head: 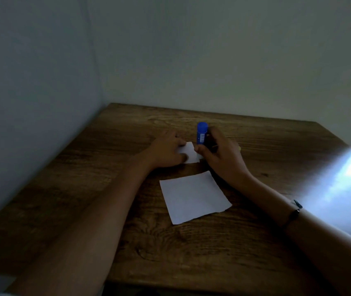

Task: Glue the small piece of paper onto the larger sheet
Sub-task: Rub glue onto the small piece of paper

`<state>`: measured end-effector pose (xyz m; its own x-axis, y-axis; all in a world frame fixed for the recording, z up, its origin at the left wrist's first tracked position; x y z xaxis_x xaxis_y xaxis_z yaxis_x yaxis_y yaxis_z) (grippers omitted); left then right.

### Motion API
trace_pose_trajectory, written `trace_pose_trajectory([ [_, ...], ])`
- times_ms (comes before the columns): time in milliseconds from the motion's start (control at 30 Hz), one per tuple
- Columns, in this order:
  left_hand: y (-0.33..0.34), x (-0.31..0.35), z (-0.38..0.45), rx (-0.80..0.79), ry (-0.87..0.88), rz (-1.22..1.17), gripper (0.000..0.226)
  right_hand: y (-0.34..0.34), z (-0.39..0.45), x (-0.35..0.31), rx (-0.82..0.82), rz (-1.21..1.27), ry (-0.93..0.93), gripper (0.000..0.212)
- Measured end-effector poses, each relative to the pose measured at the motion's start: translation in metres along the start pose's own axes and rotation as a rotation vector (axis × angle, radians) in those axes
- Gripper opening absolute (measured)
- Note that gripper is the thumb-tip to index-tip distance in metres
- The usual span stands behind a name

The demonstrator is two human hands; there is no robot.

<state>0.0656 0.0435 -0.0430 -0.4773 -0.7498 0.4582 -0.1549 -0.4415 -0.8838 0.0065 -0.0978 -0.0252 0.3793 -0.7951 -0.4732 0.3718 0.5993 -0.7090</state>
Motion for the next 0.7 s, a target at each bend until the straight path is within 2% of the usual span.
trace_pose_trajectory([
  [200, 0.0, 0.001, -0.001, 0.011, 0.0, 0.048, 0.054, 0.009, 0.016, 0.002, 0.006, 0.012, 0.049, 0.039],
  [367, -0.001, 0.004, -0.001, 0.028, 0.018, 0.072, 0.048, 0.011, 0.016, 0.003, -0.005, -0.024, 0.009, 0.041],
  [567, 0.001, 0.001, 0.0, 0.031, 0.01, 0.083, 0.055, 0.007, 0.01, 0.001, -0.018, -0.02, -0.012, 0.041],
  [700, 0.003, -0.001, 0.001, 0.053, 0.039, 0.082, 0.052, 0.002, 0.005, 0.003, -0.028, -0.021, -0.009, 0.039],
])
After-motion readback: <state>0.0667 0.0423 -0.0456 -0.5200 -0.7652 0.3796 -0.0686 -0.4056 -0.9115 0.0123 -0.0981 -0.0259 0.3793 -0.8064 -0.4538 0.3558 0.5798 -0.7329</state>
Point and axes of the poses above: each hand's wrist, its own z-axis towards the middle knuckle, its own y-axis out of the palm, x = y × z, the point moved 3 cm from there along z, towards the middle knuckle, and after that the axes turned 4 degrees about -z, right-handed, at the moved point
